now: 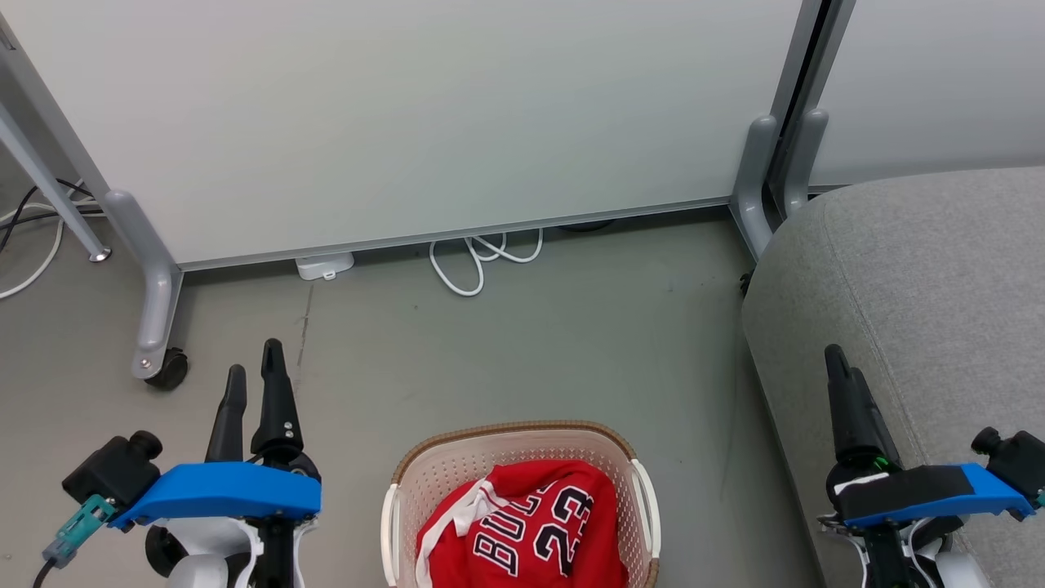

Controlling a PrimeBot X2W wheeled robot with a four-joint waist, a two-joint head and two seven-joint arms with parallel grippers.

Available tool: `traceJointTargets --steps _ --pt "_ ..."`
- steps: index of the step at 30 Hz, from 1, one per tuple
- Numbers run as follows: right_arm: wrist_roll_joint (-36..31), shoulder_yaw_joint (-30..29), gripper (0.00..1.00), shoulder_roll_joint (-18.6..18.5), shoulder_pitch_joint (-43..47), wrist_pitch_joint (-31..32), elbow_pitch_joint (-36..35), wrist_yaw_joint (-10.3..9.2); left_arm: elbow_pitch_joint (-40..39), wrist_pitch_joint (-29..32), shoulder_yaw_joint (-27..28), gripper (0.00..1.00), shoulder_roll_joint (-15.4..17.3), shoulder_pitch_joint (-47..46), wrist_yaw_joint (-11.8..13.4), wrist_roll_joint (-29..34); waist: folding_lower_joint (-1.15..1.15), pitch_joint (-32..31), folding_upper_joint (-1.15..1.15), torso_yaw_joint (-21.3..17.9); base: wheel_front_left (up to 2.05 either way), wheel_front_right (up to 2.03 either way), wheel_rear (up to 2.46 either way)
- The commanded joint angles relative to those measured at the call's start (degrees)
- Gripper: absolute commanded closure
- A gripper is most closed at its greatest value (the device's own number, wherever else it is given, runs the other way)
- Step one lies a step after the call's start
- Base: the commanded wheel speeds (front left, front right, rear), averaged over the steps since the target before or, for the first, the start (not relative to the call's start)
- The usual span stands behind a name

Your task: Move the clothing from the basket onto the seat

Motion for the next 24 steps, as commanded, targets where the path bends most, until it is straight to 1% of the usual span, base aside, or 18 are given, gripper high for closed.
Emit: traceJointTargets --steps 1,13,24 --pt "-2.62 0.42 0.0 -0.43 -1.53 -0.77 -0.58 0.09 -0.66 -0.79 -0.8 0.0 0.45 -1.73 0.43 3.48 0.0 0.01 0.0 0.04 0.0 0.0 0.0" --pt "-11.06 1.78 0.0 -0.5 -1.66 -2.78 -0.5 0.1 0.75 -2.8 -3.52 0.0 0.48 -2.26 1.86 14.57 0.0 0.24 0.0 0.21 0.0 0.0 0.0" --pt "-17.65 2.61 0.0 -0.56 -1.37 -4.42 -0.11 0.11 2.01 -4.47 -4.82 0.0 0.55 -2.8 2.88 21.95 0.0 0.32 0.0 0.33 0.0 0.0 0.0"
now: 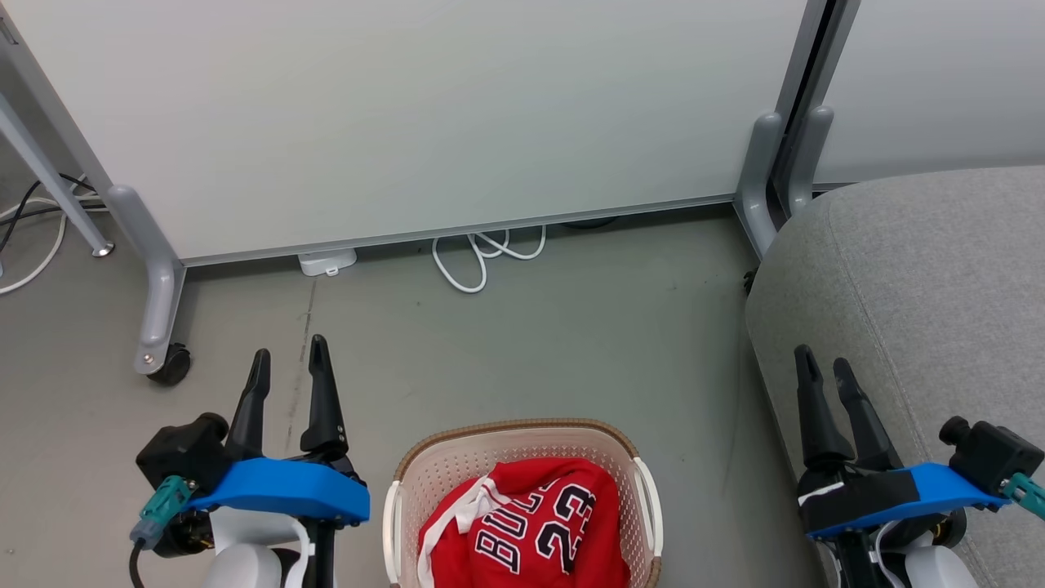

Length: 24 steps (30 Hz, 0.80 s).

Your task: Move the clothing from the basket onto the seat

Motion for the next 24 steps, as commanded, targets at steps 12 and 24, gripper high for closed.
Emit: traceJointTargets --steps 12,24 --pt "-8.23 0.43 0.0 -0.5 -1.0 -2.01 -0.15 0.12 -0.81 -2.08 -1.51 0.0 1.03 -1.2 0.17 7.87 0.0 0.1 0.0 0.25 0.0 0.0 0.0" --pt "-14.52 0.24 0.0 -0.54 -0.26 -3.53 -0.8 0.14 -0.57 -3.64 -0.21 0.0 0.88 -0.51 -0.39 12.31 0.0 0.21 0.0 0.46 0.0 0.0 0.0"
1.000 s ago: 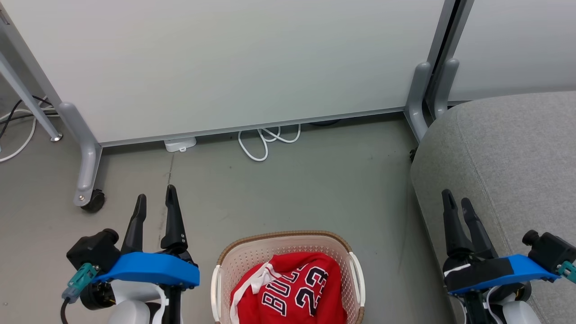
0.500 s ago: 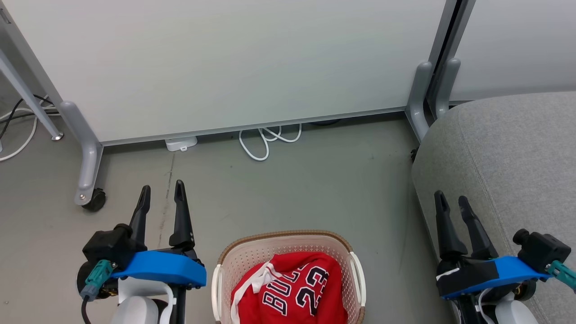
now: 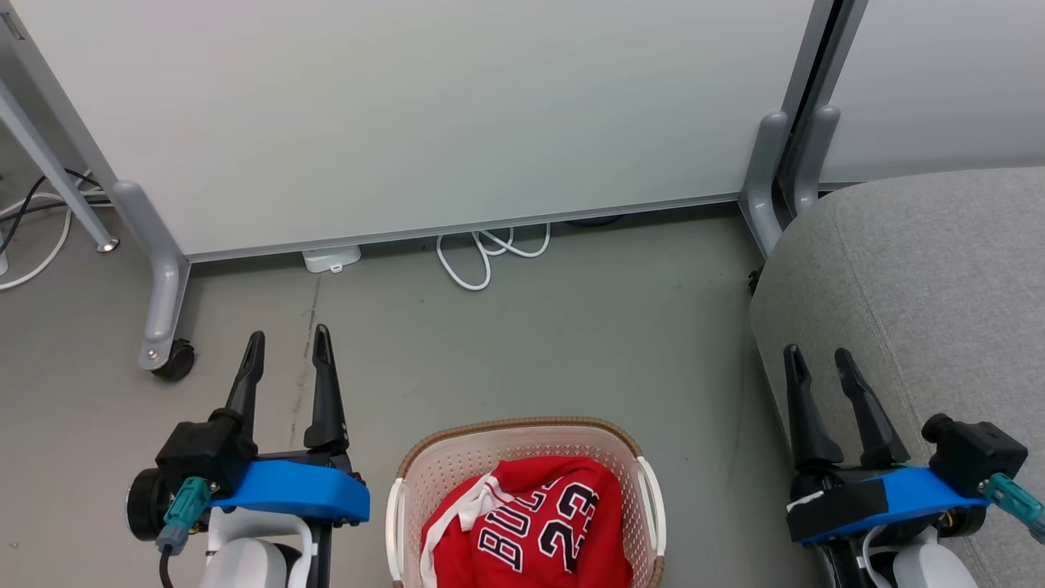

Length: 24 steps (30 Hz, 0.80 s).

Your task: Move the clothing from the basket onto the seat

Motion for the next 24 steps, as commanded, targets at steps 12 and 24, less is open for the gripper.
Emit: traceJointTargets --steps 12,24 --pt "-6.69 -0.66 0.0 -0.44 0.1 -1.79 -1.07 0.14 -2.13 -1.94 2.8 0.0 -0.37 0.3 -1.23 4.63 0.0 0.38 0.0 0.29 0.0 0.0 0.0" --pt "-11.3 -0.88 0.0 -0.47 0.74 -2.91 -1.36 0.14 -2.53 -3.0 2.73 0.0 -0.47 0.75 -0.34 9.61 0.0 0.34 0.0 0.56 0.0 0.0 0.0"
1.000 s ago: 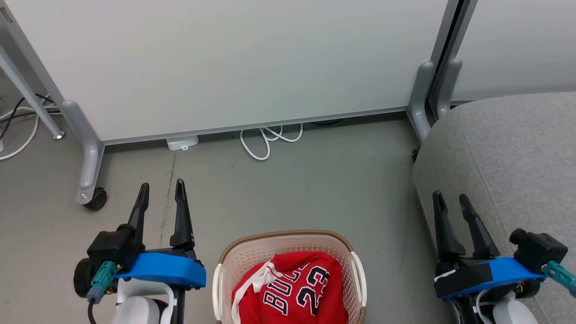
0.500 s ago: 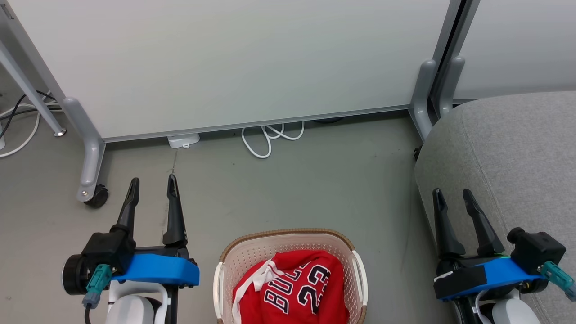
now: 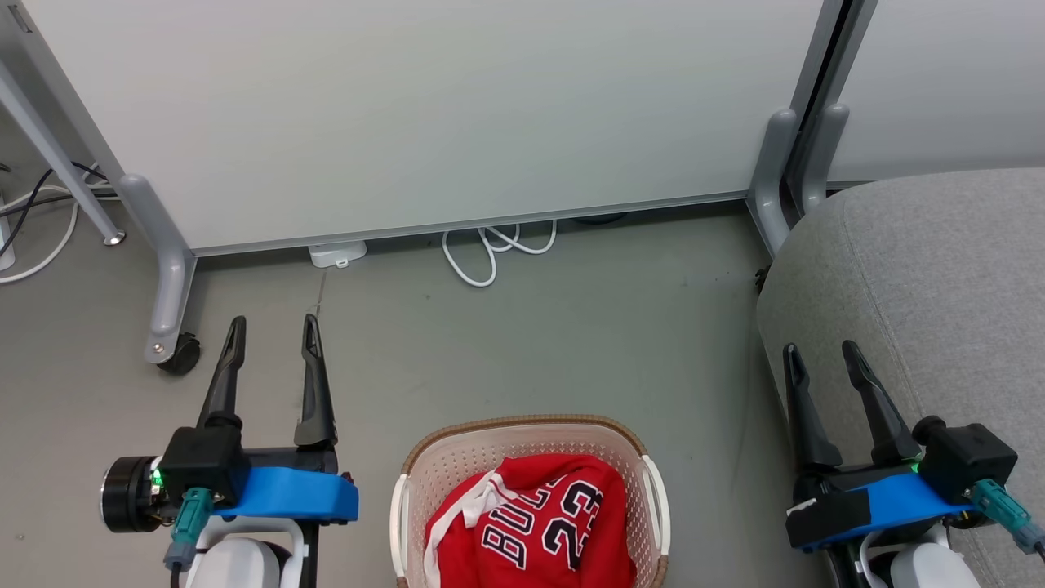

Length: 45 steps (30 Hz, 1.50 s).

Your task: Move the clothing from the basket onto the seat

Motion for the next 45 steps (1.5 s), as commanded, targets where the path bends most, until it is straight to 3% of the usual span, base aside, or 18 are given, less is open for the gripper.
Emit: traceJointTargets --steps 1,45 --pt "-1.01 -0.16 0.0 -0.34 0.55 -0.36 -0.29 0.12 0.15 -0.43 -0.41 0.0 -0.04 0.19 0.19 0.93 0.0 -0.02 0.0 0.03 0.0 0.0 0.0" --pt "-2.83 -2.44 0.0 -0.33 1.0 -0.54 2.07 0.08 4.32 -0.68 -1.09 0.0 -0.05 -0.98 -1.66 1.15 0.0 0.62 0.0 0.06 0.0 0.0 0.0"
